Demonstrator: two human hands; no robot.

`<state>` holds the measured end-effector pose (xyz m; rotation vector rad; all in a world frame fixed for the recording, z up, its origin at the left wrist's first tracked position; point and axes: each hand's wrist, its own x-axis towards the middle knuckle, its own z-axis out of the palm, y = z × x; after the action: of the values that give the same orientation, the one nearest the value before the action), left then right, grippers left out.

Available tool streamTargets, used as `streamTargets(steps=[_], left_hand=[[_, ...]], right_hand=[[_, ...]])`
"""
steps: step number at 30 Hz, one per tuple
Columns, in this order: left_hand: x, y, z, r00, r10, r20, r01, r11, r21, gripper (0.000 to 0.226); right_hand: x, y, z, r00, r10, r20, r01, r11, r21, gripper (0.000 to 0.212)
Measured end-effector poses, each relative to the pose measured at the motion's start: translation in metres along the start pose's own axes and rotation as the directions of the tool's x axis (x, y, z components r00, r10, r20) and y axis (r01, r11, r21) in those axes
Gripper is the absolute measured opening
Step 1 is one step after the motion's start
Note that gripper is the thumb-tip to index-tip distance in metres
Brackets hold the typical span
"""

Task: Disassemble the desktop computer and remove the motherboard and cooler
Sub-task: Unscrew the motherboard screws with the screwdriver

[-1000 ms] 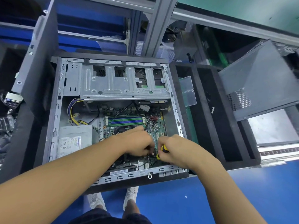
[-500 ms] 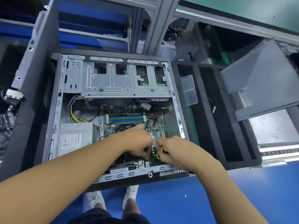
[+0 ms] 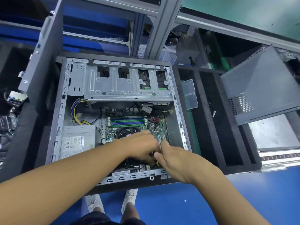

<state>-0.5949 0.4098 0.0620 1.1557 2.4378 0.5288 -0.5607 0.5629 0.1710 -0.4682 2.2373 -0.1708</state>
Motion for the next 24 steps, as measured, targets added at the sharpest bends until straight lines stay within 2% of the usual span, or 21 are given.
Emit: streamTargets(steps=[2,5,7,11,15,18,20,22,24], left_hand=[[0.001,0.006,0.0,0.999,-0.029,0.015,0.031,0.988,-0.15,0.019],[0.002,0.008,-0.001,0.995,-0.065,0.076,0.085,0.95,-0.3,0.028],[0.002,0.009,-0.005,0.996,-0.049,0.072,0.073,0.928,-0.366,0.019],[-0.001,0.007,-0.012,0.999,0.003,0.036,0.018,0.817,-0.576,0.018],[0.002,0.007,-0.006,0.997,0.028,0.069,0.015,0.833,-0.552,0.011],[0.004,0.008,-0.003,0.999,0.028,0.043,-0.001,0.848,-0.53,0.016],[0.005,0.008,-0.004,0.999,-0.012,0.04,0.032,0.855,-0.518,0.024],[0.006,0.007,-0.004,0.999,-0.015,0.035,0.031,0.866,-0.499,0.026],[0.007,0.007,-0.005,0.999,-0.017,0.038,0.033,0.877,-0.48,0.029]], right_hand=[[-0.002,-0.001,-0.001,1.0,-0.012,-0.007,0.011,0.999,-0.047,0.023],[-0.006,0.001,-0.003,0.999,-0.036,0.011,0.036,0.998,-0.057,0.019],[-0.008,0.003,-0.003,0.998,-0.042,0.036,0.042,0.999,-0.016,0.017],[-0.006,0.001,-0.008,0.994,-0.008,0.109,0.01,1.0,-0.022,0.019],[-0.002,-0.003,-0.012,0.99,0.04,0.134,-0.036,0.999,-0.029,0.021],[-0.01,-0.005,-0.013,0.996,0.044,-0.083,-0.045,0.999,-0.019,0.031],[-0.016,-0.004,-0.019,0.975,0.127,-0.184,-0.152,0.98,-0.129,0.041],[-0.018,-0.005,-0.023,0.957,0.249,-0.149,-0.282,0.92,-0.272,0.052],[-0.012,-0.009,-0.024,0.96,0.265,-0.087,-0.279,0.914,-0.294,0.053]])
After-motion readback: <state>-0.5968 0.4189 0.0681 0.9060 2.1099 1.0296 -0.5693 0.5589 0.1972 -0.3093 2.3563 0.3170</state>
